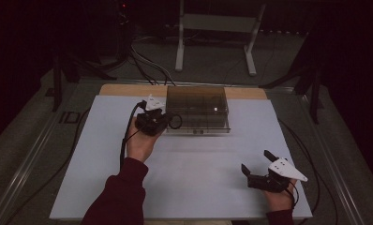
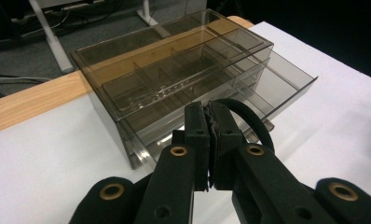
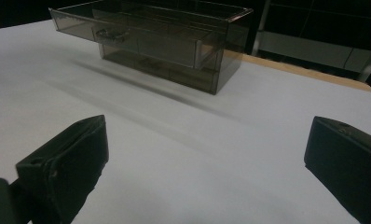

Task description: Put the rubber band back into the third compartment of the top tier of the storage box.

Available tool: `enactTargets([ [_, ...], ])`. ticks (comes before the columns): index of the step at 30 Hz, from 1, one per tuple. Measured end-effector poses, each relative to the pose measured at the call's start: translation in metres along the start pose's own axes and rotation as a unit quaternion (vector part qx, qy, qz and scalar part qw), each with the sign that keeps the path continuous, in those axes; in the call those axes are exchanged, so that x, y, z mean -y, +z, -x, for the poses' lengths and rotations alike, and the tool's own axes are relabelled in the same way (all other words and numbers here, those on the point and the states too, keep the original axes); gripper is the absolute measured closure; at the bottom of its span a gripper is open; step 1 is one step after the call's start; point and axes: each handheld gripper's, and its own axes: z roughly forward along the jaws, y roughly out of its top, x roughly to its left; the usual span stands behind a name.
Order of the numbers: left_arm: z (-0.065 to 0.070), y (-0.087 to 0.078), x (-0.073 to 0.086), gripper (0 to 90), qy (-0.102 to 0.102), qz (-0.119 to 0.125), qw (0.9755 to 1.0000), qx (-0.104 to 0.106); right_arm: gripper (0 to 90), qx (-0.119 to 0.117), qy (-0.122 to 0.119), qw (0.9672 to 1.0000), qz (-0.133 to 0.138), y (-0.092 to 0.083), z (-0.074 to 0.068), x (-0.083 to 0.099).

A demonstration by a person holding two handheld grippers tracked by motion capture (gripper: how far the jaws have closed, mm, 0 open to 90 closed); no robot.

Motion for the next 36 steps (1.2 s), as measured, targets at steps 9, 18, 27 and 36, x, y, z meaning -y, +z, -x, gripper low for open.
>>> enactTargets([
  [9, 0.004, 0.008, -0.003, 89.1, 0.004, -0.003, 1.0000, 0.004, 0.2, 0.000, 0.000, 1.0000, 0.000, 0.000, 0.000, 0.000],
  [18, 0.008, 0.016, -0.006, 89.1, 0.005, -0.003, 0.9999, 0.009, 0.2, -0.001, 0.001, 1.0000, -0.001, 0.000, -0.001, 0.000],
  [27, 0.013, 0.025, -0.010, 89.1, 0.010, -0.006, 0.9998, 0.013, 0.2, 0.000, 0.000, 1.0000, 0.000, 0.000, 0.000, 0.000],
  [36, 0.021, 0.037, -0.014, 89.1, 0.018, -0.009, 0.9996, 0.021, 0.2, 0.000, 0.000, 1.0000, 0.000, 0.000, 0.000, 0.000],
])
